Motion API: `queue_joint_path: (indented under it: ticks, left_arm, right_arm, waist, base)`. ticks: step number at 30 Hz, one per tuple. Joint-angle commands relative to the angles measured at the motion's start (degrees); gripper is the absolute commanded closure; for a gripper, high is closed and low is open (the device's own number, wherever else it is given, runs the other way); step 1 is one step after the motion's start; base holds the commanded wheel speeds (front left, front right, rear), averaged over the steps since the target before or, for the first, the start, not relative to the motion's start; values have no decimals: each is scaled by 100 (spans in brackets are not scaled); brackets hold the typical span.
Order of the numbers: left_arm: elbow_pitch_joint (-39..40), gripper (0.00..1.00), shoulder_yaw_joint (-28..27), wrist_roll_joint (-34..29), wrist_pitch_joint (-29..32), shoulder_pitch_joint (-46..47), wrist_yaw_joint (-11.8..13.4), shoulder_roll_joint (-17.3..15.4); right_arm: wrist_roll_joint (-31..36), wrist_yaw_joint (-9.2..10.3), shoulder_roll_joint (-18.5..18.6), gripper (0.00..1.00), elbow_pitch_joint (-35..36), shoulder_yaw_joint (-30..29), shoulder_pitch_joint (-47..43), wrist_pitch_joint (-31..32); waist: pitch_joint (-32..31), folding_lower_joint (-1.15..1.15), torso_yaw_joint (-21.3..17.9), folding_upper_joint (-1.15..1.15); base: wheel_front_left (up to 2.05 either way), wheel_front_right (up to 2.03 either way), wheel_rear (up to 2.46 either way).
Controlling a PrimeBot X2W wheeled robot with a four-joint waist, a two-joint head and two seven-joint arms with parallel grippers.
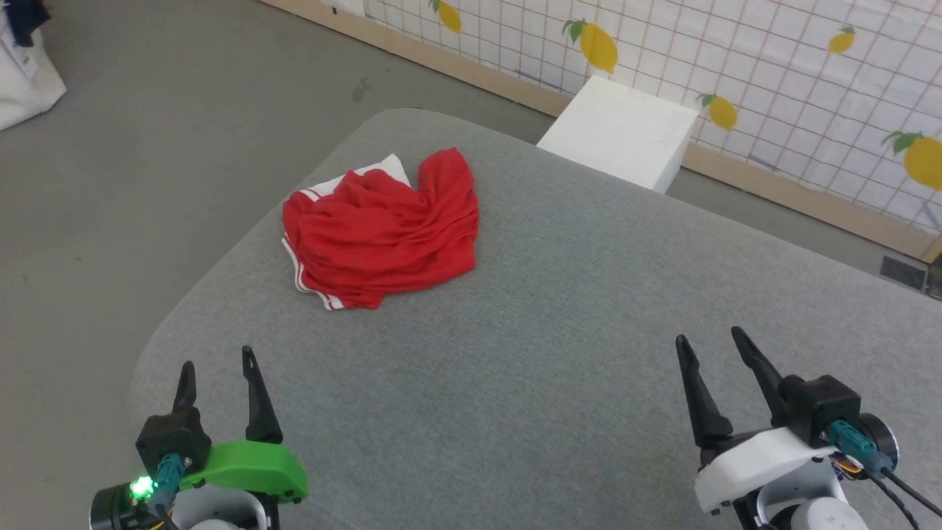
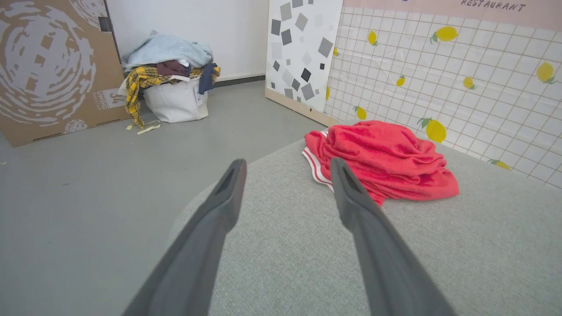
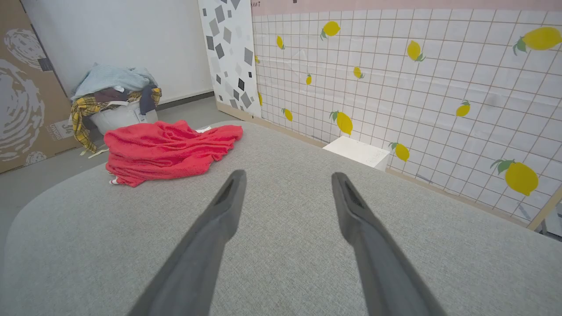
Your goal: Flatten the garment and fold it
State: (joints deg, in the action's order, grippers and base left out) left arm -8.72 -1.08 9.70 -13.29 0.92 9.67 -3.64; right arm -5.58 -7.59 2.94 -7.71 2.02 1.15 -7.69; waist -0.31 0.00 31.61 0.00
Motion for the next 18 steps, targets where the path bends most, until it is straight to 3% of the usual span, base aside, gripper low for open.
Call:
queue_joint_path:
  ticks: [1, 10, 18]
  left_arm:
    - [-28, 0, -7, 68, -61, -55, 47, 13]
    - [-83, 0, -51, 145, -168, -44, 124, 18]
    - [-54, 0, -194, 188, -171, -11, 128, 23]
  right_arm:
    - [-59, 9, -5, 0, -31, 15, 85, -63]
    - [-123, 10, -6, 0, -82, 17, 117, -126]
    - [-143, 10, -6, 0, -93, 59, 164, -128]
  waist:
    - [-13, 0, 78, 0]
    - [9, 0, 358, 0]
    - [60, 0, 279, 0]
  base:
    - [0, 0, 0]
    - [0, 0, 0]
    - [0, 0, 0]
